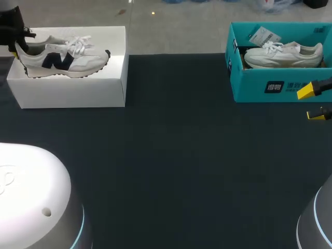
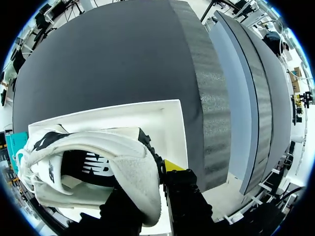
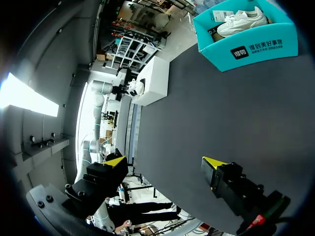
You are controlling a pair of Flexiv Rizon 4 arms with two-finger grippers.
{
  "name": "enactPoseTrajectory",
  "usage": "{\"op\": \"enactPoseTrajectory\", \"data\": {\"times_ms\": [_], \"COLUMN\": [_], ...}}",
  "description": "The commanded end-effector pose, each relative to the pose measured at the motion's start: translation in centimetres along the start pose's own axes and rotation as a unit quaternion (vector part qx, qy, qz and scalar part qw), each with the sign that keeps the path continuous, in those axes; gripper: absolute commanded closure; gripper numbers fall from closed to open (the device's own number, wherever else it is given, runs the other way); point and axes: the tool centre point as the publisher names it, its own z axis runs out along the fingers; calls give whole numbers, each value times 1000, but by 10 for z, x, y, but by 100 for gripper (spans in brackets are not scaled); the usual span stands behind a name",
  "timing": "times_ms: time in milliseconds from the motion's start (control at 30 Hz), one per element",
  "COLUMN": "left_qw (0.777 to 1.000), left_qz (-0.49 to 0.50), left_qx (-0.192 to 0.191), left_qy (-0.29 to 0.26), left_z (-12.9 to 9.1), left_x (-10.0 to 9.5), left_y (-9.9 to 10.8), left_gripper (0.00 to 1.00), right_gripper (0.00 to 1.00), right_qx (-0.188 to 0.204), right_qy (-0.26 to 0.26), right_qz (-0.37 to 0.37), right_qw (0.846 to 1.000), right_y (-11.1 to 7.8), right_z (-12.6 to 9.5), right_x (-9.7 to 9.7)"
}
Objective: Take the shoe out of the shoebox, open the shoe tongue, remove and reinsert the insole, then place the shoe into the shoebox
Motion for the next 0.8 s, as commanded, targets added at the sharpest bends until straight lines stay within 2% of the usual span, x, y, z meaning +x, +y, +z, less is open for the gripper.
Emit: {"op": "enactPoseTrajectory", "data": {"times_ms": [33,400,800], "left_qw": [1000,1000,999], "left_qz": [-12,-19,-29], "left_qx": [-13,15,18], "left_qy": [0,11,24], "left_z": [17,55,91], "left_x": [-3,-8,-9], "left_y": [-2,-5,1], "left_gripper": [100,100,100], "right_gripper": [0,0,0], "right_qx": [0,0,0], "right_qy": [-1,-1,-1], "right_qz": [0,0,0], "right_qw": [1000,1000,1000], "right_y": [0,0,0], "right_z": [0,0,0], "right_x": [0,0,0]}}
